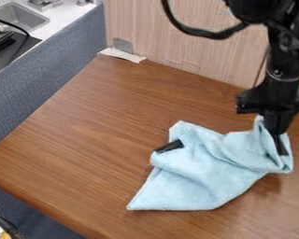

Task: Unfold the cloth from bottom left to top right

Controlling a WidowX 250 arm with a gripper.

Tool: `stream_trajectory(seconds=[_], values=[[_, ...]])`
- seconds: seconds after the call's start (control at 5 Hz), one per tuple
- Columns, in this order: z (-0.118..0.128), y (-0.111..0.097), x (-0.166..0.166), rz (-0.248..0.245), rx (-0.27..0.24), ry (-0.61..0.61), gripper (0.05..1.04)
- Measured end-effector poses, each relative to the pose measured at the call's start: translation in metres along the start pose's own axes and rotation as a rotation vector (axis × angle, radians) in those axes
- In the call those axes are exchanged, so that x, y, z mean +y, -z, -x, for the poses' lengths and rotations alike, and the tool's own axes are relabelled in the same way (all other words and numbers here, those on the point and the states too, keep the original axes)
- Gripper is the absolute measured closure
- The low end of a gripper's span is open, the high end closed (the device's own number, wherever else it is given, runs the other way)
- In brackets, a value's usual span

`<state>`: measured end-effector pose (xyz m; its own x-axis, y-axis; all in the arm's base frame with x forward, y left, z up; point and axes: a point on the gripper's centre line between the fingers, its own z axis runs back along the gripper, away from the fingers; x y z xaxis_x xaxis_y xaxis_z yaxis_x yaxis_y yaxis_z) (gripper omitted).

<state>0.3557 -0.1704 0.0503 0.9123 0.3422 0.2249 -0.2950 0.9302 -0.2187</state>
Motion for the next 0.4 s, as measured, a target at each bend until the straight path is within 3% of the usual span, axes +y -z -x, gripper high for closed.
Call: stream_trajectory(seconds=[0.2, 0.4], values=[[-0.0016, 0.0084, -0.0039, 0.006, 0.013, 0.010, 0.878], [-0.0040, 0.0098, -0.0028, 0.003, 0.028, 0.005, 0.633]])
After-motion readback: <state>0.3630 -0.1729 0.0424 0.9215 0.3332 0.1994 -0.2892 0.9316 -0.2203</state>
